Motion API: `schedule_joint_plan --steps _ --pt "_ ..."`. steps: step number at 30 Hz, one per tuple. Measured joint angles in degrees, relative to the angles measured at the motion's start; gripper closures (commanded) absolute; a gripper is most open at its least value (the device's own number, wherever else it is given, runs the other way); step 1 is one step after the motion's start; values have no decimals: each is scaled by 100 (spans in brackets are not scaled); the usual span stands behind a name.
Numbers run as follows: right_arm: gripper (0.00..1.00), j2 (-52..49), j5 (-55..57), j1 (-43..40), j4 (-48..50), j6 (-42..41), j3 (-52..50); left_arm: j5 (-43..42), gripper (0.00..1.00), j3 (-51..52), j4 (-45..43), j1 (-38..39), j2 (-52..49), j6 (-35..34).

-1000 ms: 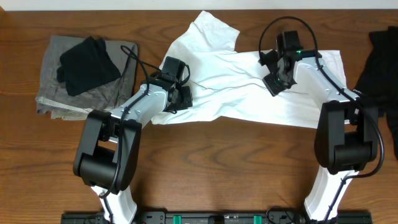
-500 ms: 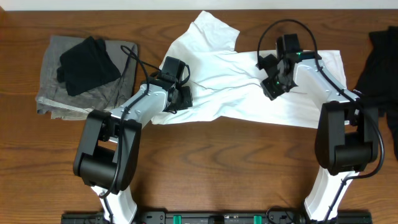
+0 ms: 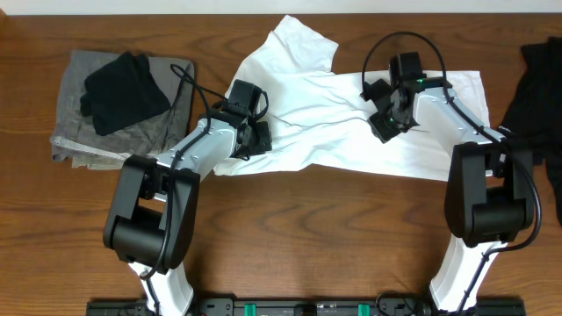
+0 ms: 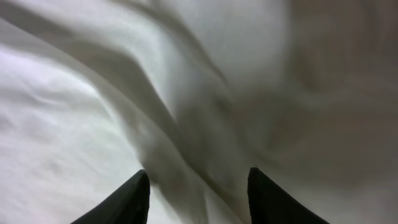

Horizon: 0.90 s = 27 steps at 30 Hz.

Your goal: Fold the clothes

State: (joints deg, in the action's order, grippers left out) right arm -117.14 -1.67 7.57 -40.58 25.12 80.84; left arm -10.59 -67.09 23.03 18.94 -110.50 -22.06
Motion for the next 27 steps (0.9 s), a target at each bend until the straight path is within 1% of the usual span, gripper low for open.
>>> schedule_joint_plan --steps 8,15,20,27 --pt "54 0 398 0 236 26 -35 0 84 0 0 0 0 0" --pt "50 0 535 -31 527 46 -37 2 84 0 0 0 0 0" --pt "51 0 577 -76 658 48 -39 2 84 0 0 0 0 0" --pt "50 0 581 -90 1246 35 -44 2 84 0 -2 0 0 0"
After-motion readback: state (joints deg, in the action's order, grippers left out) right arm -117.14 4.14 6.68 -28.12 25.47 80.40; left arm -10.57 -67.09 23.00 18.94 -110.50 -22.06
